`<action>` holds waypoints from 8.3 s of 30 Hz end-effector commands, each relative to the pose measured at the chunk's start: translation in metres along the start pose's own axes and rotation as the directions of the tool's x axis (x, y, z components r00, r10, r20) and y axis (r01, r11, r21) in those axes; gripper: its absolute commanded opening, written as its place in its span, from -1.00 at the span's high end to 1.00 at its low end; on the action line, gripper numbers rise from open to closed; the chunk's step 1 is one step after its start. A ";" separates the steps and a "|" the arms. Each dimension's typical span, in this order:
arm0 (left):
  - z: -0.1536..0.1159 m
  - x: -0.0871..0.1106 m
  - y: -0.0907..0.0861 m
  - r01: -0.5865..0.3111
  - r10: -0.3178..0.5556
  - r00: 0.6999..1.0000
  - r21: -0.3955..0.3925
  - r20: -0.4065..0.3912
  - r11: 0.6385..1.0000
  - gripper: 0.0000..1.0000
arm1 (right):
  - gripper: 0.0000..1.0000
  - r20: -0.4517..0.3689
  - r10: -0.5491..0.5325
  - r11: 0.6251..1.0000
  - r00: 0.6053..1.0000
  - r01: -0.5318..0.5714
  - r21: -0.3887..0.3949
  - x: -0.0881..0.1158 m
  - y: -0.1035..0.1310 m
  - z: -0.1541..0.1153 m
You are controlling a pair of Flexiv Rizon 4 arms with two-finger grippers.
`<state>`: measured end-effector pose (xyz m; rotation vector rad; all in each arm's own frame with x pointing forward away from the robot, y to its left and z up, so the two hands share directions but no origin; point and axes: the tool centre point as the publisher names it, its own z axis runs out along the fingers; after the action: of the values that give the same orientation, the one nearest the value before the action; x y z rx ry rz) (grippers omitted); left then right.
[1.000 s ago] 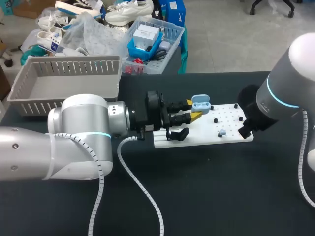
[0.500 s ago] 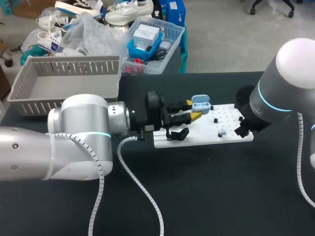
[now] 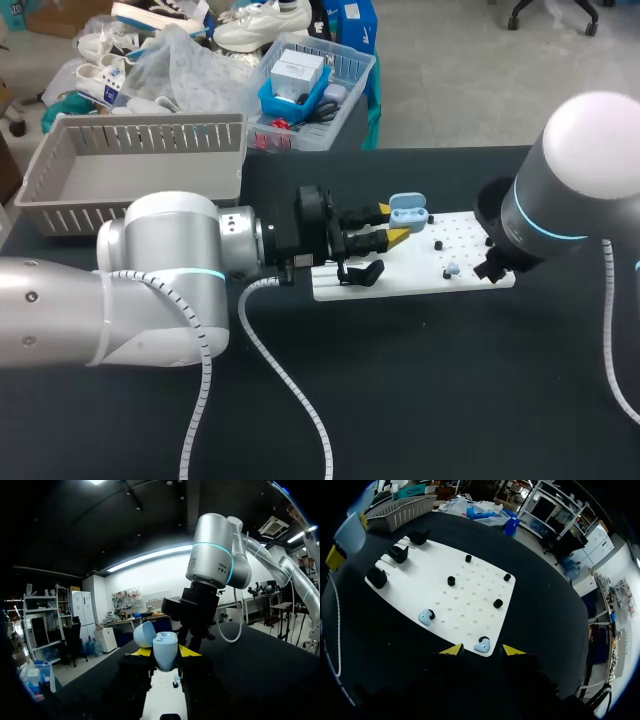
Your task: Pick up each earbud case from the left stands, insert the matching earbuds, close the lid, and place the case in the box.
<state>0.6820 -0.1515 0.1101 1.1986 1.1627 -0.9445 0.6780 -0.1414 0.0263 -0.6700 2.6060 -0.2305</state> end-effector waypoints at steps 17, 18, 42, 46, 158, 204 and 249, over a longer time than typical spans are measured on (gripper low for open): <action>0.000 0.000 0.000 -0.001 0.001 1.000 -0.005 0.002 1.000 1.00 | 0.17 0.027 0.001 1.000 1.000 -0.001 0.004 0.000 0.000 0.008; 0.000 0.000 0.000 -0.001 0.001 1.000 -0.005 0.002 1.000 1.00 | 0.18 0.028 0.001 1.000 1.000 -0.001 0.005 0.000 0.000 0.008; 0.000 0.000 0.000 -0.001 0.001 1.000 -0.005 0.002 1.000 1.00 | 0.46 0.019 0.015 1.000 1.000 -0.015 0.003 -0.004 0.001 0.012; 0.000 0.000 0.000 -0.001 0.001 1.000 -0.005 0.002 1.000 1.00 | 0.48 0.019 0.017 1.000 1.000 -0.017 0.004 -0.006 0.001 0.012; 0.000 0.000 0.000 -0.001 0.001 1.000 -0.005 0.002 1.000 1.00 | 1.00 -0.062 0.659 0.749 0.749 -0.647 0.140 -0.036 0.054 -0.159; 0.000 0.000 0.000 -0.001 0.001 1.000 -0.005 0.002 1.000 1.00 | 1.00 -0.034 0.770 0.632 0.637 -0.755 0.175 -0.115 0.090 -0.152; 0.000 0.000 0.000 -0.001 0.001 1.000 -0.005 0.002 1.000 1.00 | 1.00 -0.057 0.761 0.643 0.646 -0.742 0.187 -0.115 0.090 -0.133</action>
<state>0.6820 -0.1516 0.1101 1.1979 1.1626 -0.9442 0.6703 -0.0011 0.1645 0.5456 2.7004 -0.1937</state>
